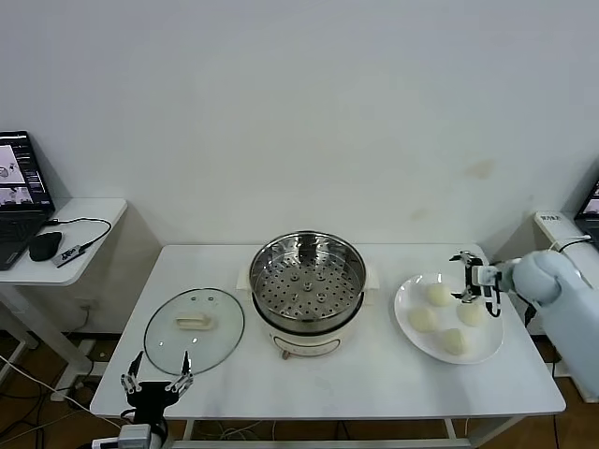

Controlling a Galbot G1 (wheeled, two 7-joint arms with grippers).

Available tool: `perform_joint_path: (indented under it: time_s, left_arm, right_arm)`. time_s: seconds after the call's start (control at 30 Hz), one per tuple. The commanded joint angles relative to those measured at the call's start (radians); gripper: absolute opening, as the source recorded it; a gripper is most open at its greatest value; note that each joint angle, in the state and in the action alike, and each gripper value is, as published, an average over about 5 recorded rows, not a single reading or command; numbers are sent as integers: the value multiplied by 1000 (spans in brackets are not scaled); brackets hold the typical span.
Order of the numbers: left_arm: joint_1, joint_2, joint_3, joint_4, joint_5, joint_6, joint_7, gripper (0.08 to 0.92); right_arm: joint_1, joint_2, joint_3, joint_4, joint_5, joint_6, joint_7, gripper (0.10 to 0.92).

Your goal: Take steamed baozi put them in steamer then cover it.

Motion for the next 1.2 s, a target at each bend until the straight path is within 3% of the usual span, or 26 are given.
perform_joint_path:
  time_s: [0.03,0.7,1.2]
  left_arm:
    - [0,0,-3,0,2,3,-1,823]
    - [7,-2,-18,-1,5,4,10,823]
    - [8,-5,-17,0,11,1,14,823]
  right_arm:
    - [210,125,-207,-276,-53,84,-106,823]
    - [148,201,-132,-393,-95,81,-107,822]
    - [158,266,-84,-491,-135,84,-72,765]
